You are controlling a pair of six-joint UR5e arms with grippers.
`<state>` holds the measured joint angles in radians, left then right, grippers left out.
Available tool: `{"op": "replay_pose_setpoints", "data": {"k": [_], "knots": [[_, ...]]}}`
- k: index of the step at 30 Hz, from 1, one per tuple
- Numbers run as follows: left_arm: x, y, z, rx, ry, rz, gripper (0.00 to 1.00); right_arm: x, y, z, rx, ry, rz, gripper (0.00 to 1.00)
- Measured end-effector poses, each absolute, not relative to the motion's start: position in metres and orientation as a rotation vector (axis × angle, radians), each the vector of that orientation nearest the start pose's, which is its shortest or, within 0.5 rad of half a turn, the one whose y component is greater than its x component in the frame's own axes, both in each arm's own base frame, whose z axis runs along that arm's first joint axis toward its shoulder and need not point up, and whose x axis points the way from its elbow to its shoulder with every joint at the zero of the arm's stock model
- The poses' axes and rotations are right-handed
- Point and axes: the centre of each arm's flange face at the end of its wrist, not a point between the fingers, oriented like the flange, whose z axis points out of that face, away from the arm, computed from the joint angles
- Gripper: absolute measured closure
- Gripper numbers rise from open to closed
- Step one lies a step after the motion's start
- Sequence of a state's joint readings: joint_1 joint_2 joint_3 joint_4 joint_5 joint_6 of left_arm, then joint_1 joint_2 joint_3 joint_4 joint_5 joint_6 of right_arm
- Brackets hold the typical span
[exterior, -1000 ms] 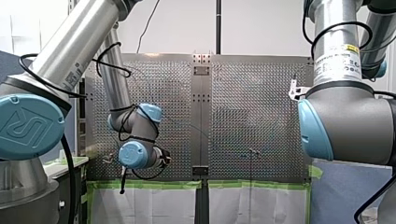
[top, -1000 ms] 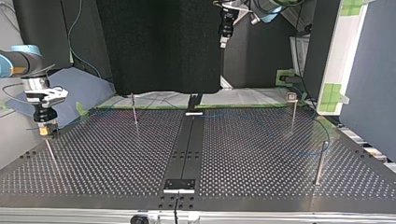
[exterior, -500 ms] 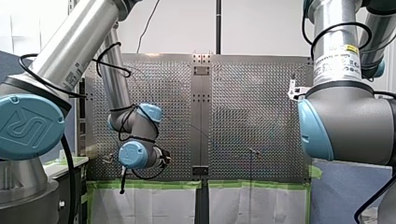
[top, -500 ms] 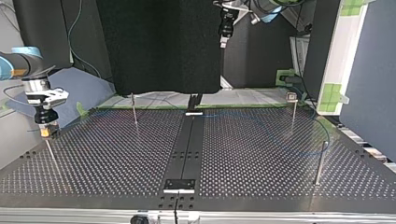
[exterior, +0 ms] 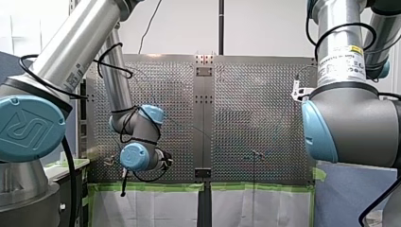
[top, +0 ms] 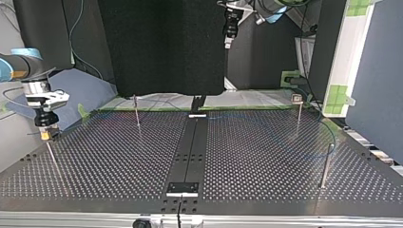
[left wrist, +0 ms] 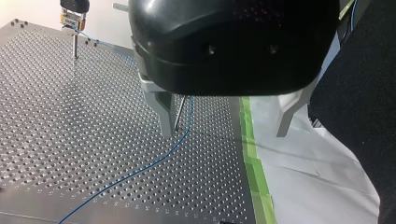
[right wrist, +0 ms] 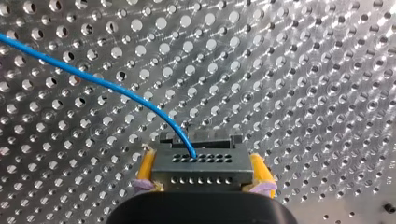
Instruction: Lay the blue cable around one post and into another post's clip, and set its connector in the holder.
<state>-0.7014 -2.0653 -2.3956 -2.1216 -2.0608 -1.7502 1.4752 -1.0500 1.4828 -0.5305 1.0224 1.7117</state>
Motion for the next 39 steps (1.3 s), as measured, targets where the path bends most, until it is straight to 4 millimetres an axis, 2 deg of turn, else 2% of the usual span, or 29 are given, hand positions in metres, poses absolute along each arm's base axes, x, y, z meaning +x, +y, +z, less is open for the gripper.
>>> {"op": "replay_pose_setpoints", "data": {"k": [39], "knots": [[0.2147, -0.2943, 0.0356, 0.144, 1.831, -0.157, 0.00, 0.1223, -0.6787, 0.2721, 1.439, -0.973, 1.654, 1.00]]}}
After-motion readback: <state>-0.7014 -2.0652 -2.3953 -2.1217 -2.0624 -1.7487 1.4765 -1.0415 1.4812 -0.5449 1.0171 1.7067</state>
